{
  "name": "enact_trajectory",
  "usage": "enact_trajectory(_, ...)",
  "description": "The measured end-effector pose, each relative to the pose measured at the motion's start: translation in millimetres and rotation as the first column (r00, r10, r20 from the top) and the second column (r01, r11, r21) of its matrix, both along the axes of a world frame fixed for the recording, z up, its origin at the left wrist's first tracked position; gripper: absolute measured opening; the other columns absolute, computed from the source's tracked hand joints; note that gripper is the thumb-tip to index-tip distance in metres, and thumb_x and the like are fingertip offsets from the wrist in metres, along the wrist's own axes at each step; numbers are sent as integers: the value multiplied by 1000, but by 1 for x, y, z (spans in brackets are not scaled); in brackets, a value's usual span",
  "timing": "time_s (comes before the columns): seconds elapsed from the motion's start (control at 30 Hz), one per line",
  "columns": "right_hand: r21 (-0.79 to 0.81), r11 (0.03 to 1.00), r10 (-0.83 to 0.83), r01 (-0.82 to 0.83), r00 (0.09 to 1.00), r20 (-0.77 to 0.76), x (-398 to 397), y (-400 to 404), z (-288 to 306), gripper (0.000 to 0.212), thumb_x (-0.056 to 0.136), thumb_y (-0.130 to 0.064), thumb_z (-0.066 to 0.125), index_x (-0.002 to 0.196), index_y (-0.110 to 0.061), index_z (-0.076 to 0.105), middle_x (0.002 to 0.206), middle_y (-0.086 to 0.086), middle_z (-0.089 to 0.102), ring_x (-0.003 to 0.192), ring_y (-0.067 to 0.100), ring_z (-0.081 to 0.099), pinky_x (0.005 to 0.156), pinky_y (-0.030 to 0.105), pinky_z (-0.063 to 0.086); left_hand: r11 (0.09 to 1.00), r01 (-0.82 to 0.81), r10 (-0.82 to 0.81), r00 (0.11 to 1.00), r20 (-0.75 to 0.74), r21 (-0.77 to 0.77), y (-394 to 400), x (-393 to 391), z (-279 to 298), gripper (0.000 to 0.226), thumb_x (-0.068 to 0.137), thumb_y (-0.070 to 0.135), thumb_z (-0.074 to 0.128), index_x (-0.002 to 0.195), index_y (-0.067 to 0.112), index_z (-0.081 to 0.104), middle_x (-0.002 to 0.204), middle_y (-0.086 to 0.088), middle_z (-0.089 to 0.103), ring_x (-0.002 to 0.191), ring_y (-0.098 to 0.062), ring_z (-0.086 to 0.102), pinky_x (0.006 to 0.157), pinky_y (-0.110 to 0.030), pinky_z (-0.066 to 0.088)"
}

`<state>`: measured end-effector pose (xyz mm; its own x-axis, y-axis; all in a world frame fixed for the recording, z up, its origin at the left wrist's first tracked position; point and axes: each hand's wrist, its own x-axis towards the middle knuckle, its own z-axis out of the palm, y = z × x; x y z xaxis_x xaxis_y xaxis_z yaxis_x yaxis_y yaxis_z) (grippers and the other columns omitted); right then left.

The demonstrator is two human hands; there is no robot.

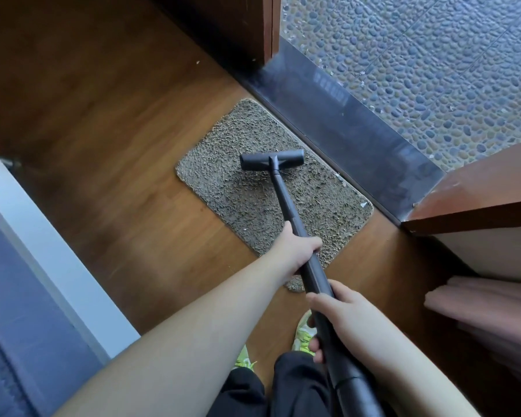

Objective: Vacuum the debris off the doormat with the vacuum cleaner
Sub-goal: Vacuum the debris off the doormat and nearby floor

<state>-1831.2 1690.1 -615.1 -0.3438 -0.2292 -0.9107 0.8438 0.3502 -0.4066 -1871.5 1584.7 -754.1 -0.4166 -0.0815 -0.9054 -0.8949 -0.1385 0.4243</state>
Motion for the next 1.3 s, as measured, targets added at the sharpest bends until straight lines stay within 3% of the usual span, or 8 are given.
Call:
enact_trajectory(0.13,-19,997,-77,77,997,15,-29,-13,-13,13,97,-13,50,106,-4,47,78,17,48,39,21,54,39,24,46,998,58,-58,998,-30,-12,-11,-41,-5,59,77,13,65,129,13,37,104,-19,59,83,-35,64,73,-45,60)
enact_trajectory(0.27,-45,987,-154,157,986,65,-51,-32,-26,6,97,-11,48,93,-11,44,76,13,47,36,18,53,38,23,47,995,93,-94,995,-13,-32,-26,-67,-9,35,81,7,62,110,11,42,94,-17,55,80,-34,61,72,-45,58)
enact_trajectory(0.33,-42,985,-161,166,983,91,-53,-39,-30,7,97,-10,47,92,-12,43,76,12,46,37,17,53,38,24,47,992,126,-126,992,5,-28,-31,-71,-12,39,79,8,62,111,11,41,94,-17,54,79,-35,61,73,-46,58)
enact_trajectory(0.53,-54,980,-184,190,978,103,-52,-39,-29,8,96,-11,48,91,-11,43,77,13,46,39,18,52,41,26,49,994,108,-108,994,-3,6,-31,-69,-16,69,76,11,62,138,10,32,102,-17,52,81,-34,58,69,-42,56)
enact_trajectory(0.73,-59,980,-185,190,979,85,-54,-33,-23,6,96,-12,51,93,-11,46,77,13,47,39,17,54,41,25,50,995,98,-98,995,-22,-25,-27,-71,-14,45,82,9,61,122,9,39,96,-16,51,83,-34,58,79,-47,56)
enact_trajectory(1.0,-53,981,-181,185,981,68,-45,-24,-16,9,97,-14,53,100,-8,47,78,15,49,38,18,54,39,24,47,996,92,-92,996,-11,-10,-20,-60,-9,60,83,10,62,135,7,33,103,-17,52,81,-34,60,74,-45,58)
enact_trajectory(1.3,-39,986,-158,161,985,73,-25,-16,-8,9,96,-14,53,101,-7,48,78,15,50,41,19,54,40,24,46,993,114,-114,993,-6,-16,-13,-38,-5,48,85,9,61,127,8,37,102,-17,54,83,-33,62,74,-44,59)
